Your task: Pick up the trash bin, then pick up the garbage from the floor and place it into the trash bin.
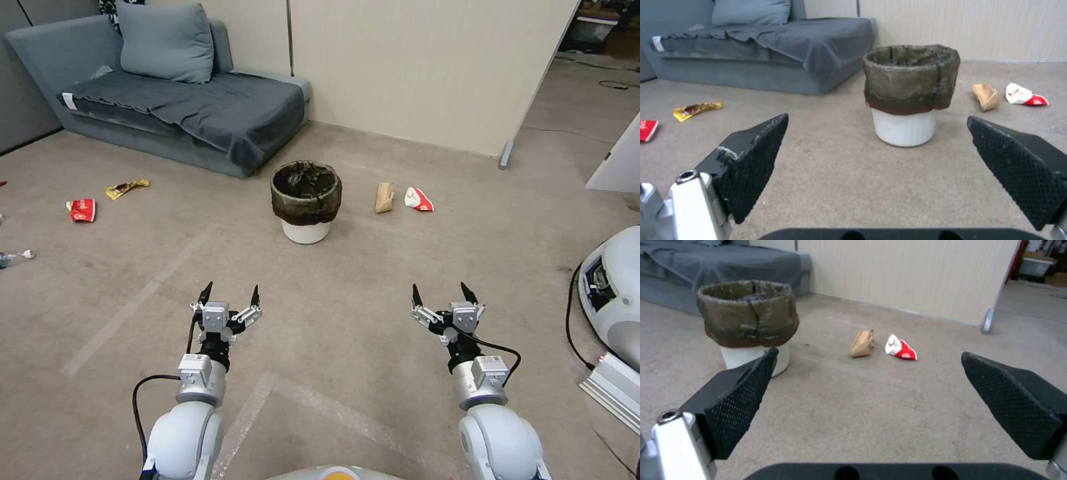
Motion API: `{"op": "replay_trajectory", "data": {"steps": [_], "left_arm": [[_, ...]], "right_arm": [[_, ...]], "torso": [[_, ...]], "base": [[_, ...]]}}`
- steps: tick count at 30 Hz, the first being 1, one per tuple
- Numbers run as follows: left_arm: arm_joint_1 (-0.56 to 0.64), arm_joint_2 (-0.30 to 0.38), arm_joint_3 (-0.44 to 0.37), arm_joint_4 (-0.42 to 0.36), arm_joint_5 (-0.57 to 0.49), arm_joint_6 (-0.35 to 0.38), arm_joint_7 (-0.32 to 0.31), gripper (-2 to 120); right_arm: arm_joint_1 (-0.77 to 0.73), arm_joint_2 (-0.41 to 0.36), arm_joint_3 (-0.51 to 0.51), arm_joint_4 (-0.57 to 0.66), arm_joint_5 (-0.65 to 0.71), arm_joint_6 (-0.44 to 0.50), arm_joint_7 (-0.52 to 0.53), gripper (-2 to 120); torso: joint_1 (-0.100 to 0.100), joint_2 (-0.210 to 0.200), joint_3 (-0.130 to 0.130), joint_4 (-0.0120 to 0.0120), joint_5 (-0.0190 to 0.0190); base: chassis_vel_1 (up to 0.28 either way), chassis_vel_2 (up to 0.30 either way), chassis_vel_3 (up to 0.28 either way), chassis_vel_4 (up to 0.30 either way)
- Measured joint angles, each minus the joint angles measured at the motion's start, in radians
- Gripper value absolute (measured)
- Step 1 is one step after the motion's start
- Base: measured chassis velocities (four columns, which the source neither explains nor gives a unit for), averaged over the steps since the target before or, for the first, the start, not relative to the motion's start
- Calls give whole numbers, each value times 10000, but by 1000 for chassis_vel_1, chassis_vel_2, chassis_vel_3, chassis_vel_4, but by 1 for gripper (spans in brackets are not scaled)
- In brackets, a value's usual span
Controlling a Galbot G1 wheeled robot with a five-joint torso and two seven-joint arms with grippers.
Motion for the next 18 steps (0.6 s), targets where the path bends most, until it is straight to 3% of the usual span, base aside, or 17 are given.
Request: {"op": "replay_trajectory", "data": {"steps": [18], "left_arm": [[20,11,10,-7,-7,61,-33,100]], "right_arm": [[-40,20,0,26,0,-27,14,100]], "torso": [[1,0,0,1,0]], "base": [[0,0,0,0]]}}
